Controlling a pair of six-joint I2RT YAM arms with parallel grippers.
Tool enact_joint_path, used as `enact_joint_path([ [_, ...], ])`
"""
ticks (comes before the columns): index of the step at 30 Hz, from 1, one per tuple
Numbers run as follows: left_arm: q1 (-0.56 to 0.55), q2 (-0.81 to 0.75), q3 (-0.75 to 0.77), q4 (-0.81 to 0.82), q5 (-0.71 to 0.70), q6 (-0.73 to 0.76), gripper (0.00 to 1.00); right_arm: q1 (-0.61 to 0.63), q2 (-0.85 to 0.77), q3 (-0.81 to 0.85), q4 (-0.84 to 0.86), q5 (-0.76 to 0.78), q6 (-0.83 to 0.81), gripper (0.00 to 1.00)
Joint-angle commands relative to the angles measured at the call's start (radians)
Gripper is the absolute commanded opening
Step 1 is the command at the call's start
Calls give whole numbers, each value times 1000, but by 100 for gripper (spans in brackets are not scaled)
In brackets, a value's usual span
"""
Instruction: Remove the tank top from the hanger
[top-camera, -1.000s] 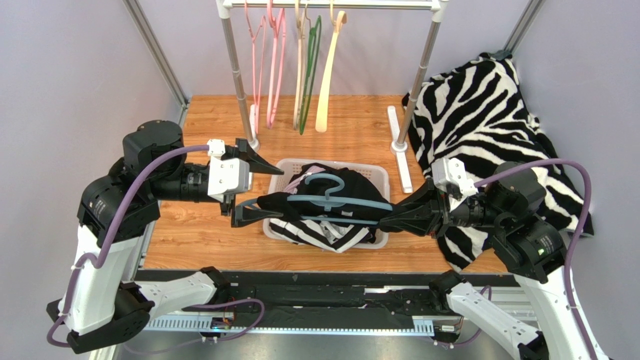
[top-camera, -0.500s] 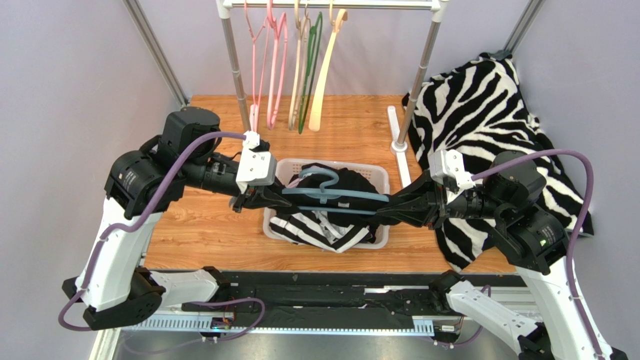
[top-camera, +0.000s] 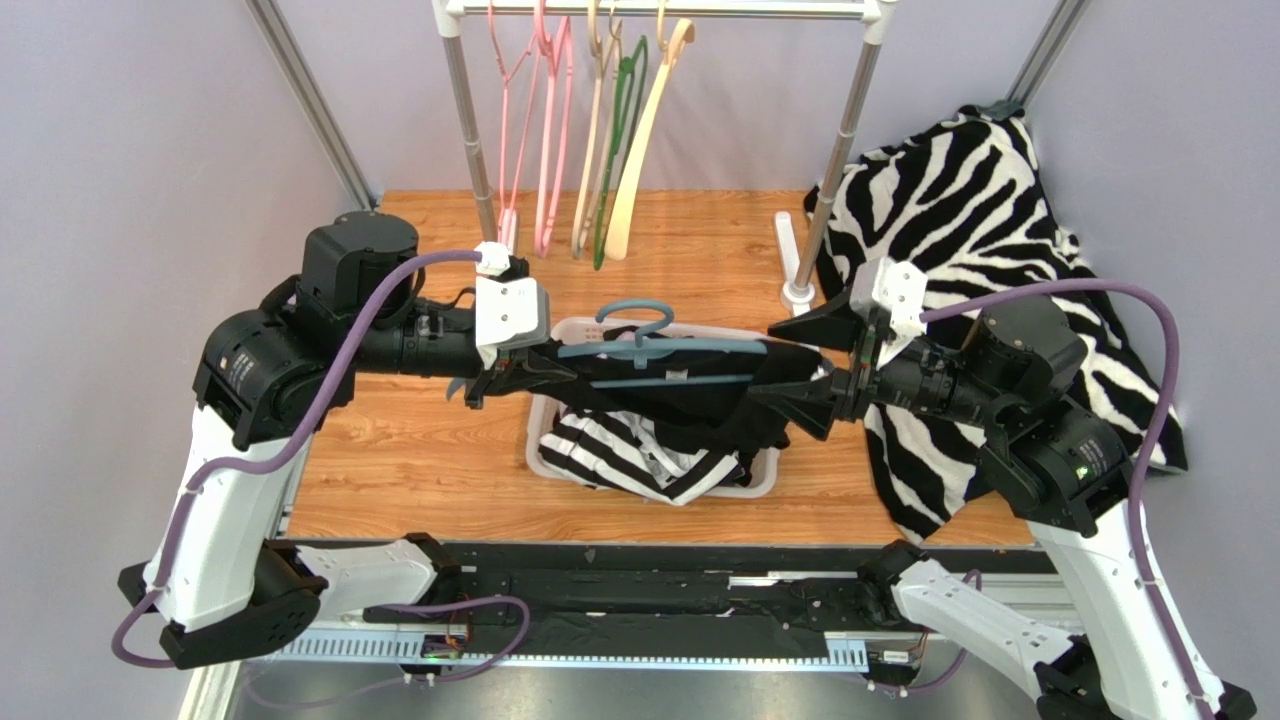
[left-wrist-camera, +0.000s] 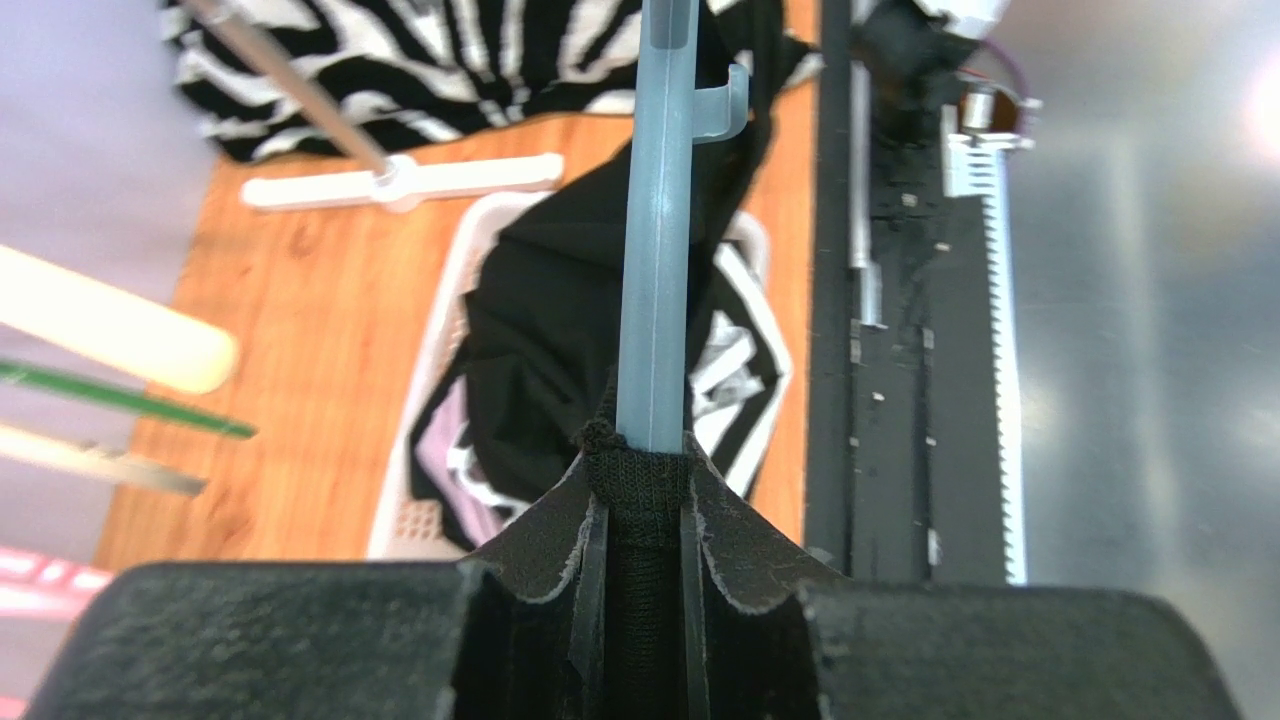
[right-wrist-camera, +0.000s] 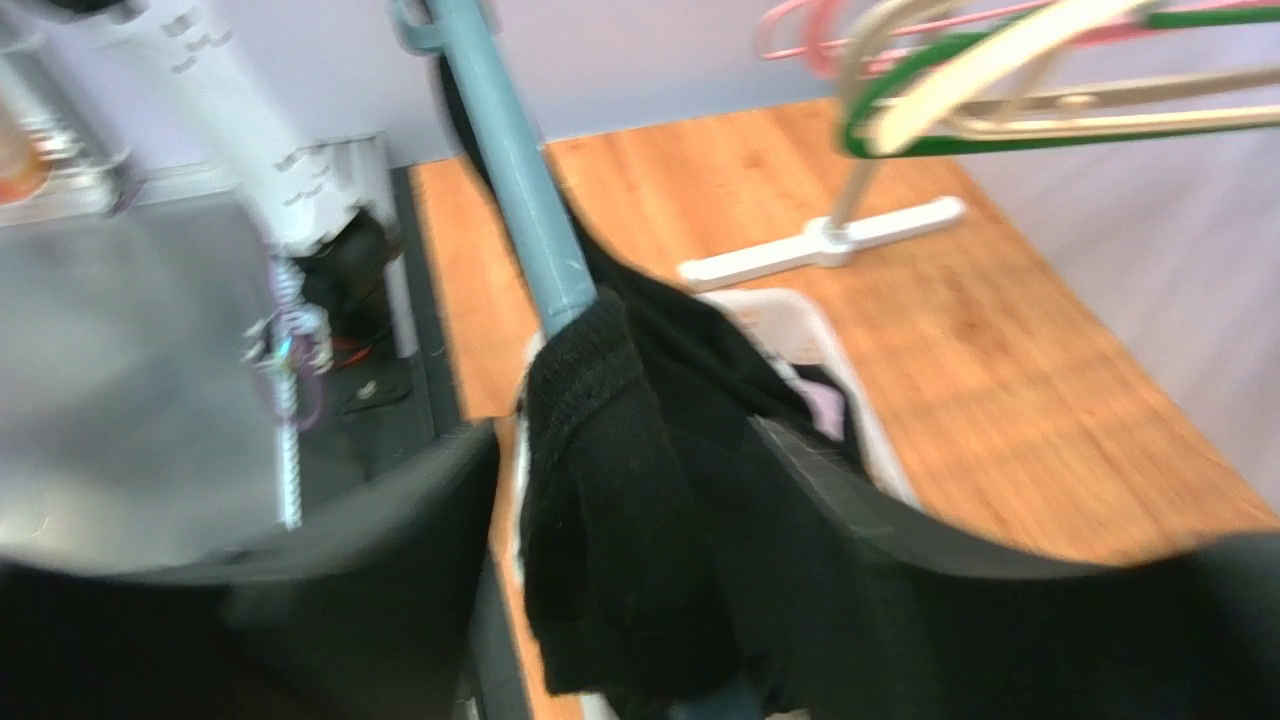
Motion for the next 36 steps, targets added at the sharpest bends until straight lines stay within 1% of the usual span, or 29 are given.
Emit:
enact_joint_path([
  [1, 1, -31, -8, 129, -137, -92, 0, -2, -41, 43, 148, 317, 69, 79],
  [2, 2, -36, -17, 143, -180, -100, 0, -2, -49, 45, 155, 349, 74, 81],
  [5, 1, -46, -37, 174, -228, -126, 0, -2, -83, 25, 158, 445, 107, 89],
  [6, 2, -48, -40, 181, -239, -145, 0, -2, -95, 5, 171, 461, 112, 100],
  [8, 2, -48, -48, 201, -254, -161, 0, -2, -133, -38, 186, 516, 149, 100],
  [10, 2, -45, -55, 203, -249, -173, 0, -2, -162, -114, 215, 563, 181, 100],
  [13, 2, -39, -59, 204, -245, -182, 0, -2, -173, -203, 247, 594, 248, 100],
  [16, 2, -42, -62, 206, -249, -178, 0, -1, -176, -265, 301, 570, 297, 100],
  [21, 1, -40, -60, 207, -245, -169, 0, 7, -111, -264, 313, 519, 319, 100],
  [24, 2, -40, -62, 201, -233, -169, 0, 12, -89, -260, 352, 502, 325, 100],
  [25, 2, -43, -63, 200, -231, -166, 0, 12, -83, -257, 358, 498, 330, 98],
  [28, 2, -45, -65, 200, -233, -166, 0, 15, -51, -244, 375, 459, 348, 87],
  [29, 1, -46, -65, 200, -231, -166, 0, 16, -43, -237, 378, 450, 353, 79],
  [31, 2, -46, -63, 200, -233, -164, 0, 25, -26, -233, 379, 426, 365, 67],
  [32, 1, -46, -63, 200, -237, -163, 0, 31, -22, -228, 376, 420, 367, 57],
  [34, 1, -46, -66, 201, -245, -158, 0, 44, -18, -225, 366, 412, 376, 48],
  [35, 1, -45, -68, 201, -252, -158, 0, 47, -18, -224, 363, 410, 377, 42],
  [36, 1, -45, -69, 206, -254, -156, 0, 47, -20, -221, 349, 409, 379, 39],
])
